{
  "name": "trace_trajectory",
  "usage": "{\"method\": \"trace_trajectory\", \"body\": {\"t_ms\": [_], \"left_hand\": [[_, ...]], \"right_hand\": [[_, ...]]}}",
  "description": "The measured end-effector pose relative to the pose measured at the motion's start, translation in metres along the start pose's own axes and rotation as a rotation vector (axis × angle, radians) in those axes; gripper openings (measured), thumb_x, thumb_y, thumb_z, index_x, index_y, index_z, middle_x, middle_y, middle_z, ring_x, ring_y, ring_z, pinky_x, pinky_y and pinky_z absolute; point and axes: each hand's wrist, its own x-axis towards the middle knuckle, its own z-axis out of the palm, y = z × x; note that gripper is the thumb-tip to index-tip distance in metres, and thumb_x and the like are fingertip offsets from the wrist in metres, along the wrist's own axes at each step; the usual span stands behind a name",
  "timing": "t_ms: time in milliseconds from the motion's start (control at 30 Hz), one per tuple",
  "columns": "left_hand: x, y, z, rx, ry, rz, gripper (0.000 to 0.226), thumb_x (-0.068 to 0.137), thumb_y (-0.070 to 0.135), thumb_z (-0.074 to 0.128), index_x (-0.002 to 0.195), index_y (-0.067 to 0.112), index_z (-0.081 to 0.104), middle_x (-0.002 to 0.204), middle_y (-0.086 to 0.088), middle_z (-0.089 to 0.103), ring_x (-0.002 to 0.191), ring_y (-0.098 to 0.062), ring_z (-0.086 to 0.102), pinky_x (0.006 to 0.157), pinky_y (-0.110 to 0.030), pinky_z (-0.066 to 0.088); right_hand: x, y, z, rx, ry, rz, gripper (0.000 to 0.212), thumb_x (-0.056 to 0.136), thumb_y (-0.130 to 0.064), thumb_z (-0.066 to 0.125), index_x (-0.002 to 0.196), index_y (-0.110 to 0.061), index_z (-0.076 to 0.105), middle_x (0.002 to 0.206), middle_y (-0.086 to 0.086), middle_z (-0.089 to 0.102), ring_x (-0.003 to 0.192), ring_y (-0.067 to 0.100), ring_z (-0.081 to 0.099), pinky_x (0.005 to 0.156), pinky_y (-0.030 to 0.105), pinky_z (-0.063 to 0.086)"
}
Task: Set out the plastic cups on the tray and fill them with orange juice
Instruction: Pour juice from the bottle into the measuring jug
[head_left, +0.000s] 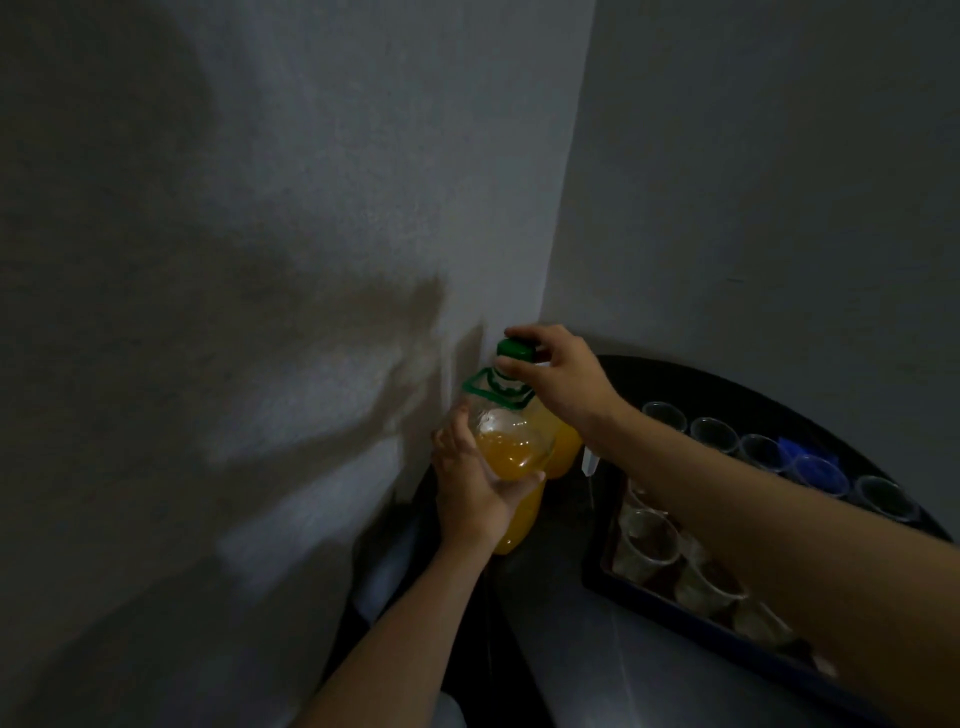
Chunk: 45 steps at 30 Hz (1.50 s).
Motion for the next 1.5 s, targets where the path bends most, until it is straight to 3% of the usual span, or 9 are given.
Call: {"method": "trace_trajectory", "body": {"t_ms": [233,400,500,767,933,1033,1100,1267,1500], "left_hand": [[0.0,0.001,0.002,0.009,-0.001,-0.017,0.127,0.057,0.04,0.097,0.156,0.03,0.018,0.153,-0.005,0.03,0.141,-0.027,0.035,0.112,-0.05,0.042],[0.0,0.0,0.003,-0.015,0.011,-0.012,0.127,0.056,0.037,0.098,0.156,0.03,0.02,0.15,-0.006,0.032,0.138,-0.027,0.038,0.11,-0.049,0.043],[0.001,0.001,0.002,-0.006,-0.001,-0.022,0.127,0.056,0.039,0.097,0.154,0.033,0.018,0.15,-0.005,0.03,0.137,-0.027,0.038,0.108,-0.049,0.045],[0.001,-0.003,0.0,-0.011,-0.004,-0.013,0.127,0.056,0.04,0.097,0.155,0.031,0.018,0.149,-0.006,0.028,0.136,-0.029,0.037,0.108,-0.05,0.044],[-0.001,-0.003,0.0,0.0,-0.021,-0.005,0.129,0.06,0.043,0.095,0.158,0.028,0.014,0.153,-0.007,0.025,0.139,-0.028,0.033,0.109,-0.044,0.038],[-0.001,-0.004,-0.001,-0.017,-0.01,0.011,0.126,0.058,0.038,0.097,0.157,0.026,0.02,0.15,-0.009,0.029,0.137,-0.029,0.035,0.104,-0.041,0.04],[-0.001,-0.002,-0.002,-0.003,-0.013,0.005,0.126,0.058,0.037,0.097,0.157,0.026,0.02,0.15,-0.008,0.029,0.138,-0.029,0.035,0.106,-0.045,0.042],[0.001,0.0,-0.001,0.015,-0.009,-0.019,0.132,0.055,0.039,0.098,0.157,0.031,0.016,0.153,-0.009,0.028,0.139,-0.03,0.036,0.108,-0.05,0.043],[-0.003,-0.001,-0.003,0.027,-0.05,-0.06,0.133,0.06,0.048,0.094,0.159,0.037,0.005,0.164,-0.007,0.018,0.152,-0.031,0.019,0.118,-0.056,0.033]], "right_hand": [[0.006,-0.007,-0.017,-0.277,-0.165,-0.097,0.042,0.089,-0.021,0.073,0.129,-0.016,0.062,0.122,0.001,0.062,0.107,0.013,0.06,0.09,0.028,0.054],[0.014,-0.018,-0.02,-0.383,-0.197,-0.059,0.041,0.084,-0.021,0.078,0.122,-0.012,0.064,0.106,-0.002,0.061,0.092,0.011,0.058,0.067,0.011,0.045],[0.017,-0.022,-0.015,-0.447,-0.167,-0.049,0.045,0.078,-0.025,0.083,0.117,-0.012,0.065,0.108,0.002,0.065,0.089,0.013,0.06,0.07,0.019,0.05],[0.024,-0.029,-0.02,-0.503,-0.248,-0.047,0.04,0.078,-0.015,0.083,0.114,-0.015,0.065,0.107,-0.001,0.064,0.079,0.005,0.055,0.054,0.007,0.038],[0.033,-0.032,-0.018,-0.529,-0.259,-0.005,0.043,0.071,-0.023,0.089,0.105,-0.017,0.063,0.108,0.004,0.063,0.091,0.019,0.063,0.06,0.021,0.053],[0.033,-0.035,-0.023,-0.578,-0.315,-0.061,0.046,0.073,-0.019,0.087,0.113,-0.016,0.066,0.113,0.002,0.065,0.097,0.016,0.061,0.061,0.014,0.046],[0.033,-0.039,-0.026,-0.627,-0.346,-0.095,0.049,0.072,-0.019,0.088,0.116,-0.017,0.067,0.116,0.001,0.065,0.1,0.015,0.06,0.069,0.018,0.048],[0.036,-0.05,-0.029,-0.636,-0.434,-0.084,0.046,0.07,-0.01,0.088,0.109,-0.017,0.066,0.116,0.003,0.064,0.074,0.01,0.062,0.054,0.023,0.056],[0.039,-0.058,-0.027,-0.784,-0.444,-0.137,0.052,0.069,-0.026,0.09,0.114,-0.014,0.067,0.107,0.002,0.065,0.075,0.015,0.058,0.07,0.035,0.061]]}}
